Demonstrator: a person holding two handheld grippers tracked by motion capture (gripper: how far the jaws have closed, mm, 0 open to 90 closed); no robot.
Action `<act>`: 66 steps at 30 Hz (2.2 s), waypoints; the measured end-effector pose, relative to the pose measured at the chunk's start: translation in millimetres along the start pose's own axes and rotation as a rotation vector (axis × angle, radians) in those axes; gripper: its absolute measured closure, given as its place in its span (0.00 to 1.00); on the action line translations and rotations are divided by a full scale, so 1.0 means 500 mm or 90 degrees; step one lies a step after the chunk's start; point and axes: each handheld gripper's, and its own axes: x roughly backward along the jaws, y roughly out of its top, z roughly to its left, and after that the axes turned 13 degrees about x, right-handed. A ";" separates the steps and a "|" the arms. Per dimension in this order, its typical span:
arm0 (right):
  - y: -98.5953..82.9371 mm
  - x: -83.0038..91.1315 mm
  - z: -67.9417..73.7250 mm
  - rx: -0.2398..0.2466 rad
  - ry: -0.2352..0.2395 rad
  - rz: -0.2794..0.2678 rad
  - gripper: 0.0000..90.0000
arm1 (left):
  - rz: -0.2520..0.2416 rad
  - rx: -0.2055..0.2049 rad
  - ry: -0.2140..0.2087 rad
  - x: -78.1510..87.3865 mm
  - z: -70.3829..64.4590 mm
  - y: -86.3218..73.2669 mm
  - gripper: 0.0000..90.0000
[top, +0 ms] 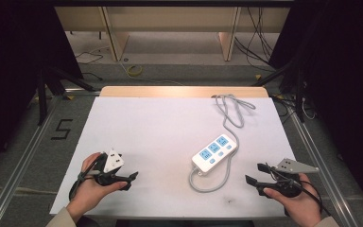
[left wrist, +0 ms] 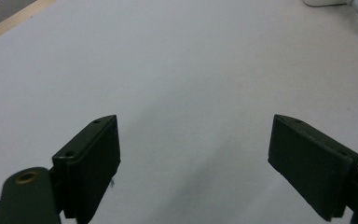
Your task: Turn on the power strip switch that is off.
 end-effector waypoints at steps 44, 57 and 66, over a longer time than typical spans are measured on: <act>0.048 -0.028 0.005 0.044 -0.015 0.068 1.00 | -0.008 -0.001 -0.009 -0.009 -0.005 0.005 0.19; 0.065 -0.044 0.005 0.037 0.008 0.076 1.00 | -0.007 -0.002 -0.010 -0.010 -0.005 0.007 0.19; 0.078 -0.057 0.006 0.037 0.026 0.080 1.00 | -0.006 -0.007 -0.010 -0.011 -0.006 0.007 0.19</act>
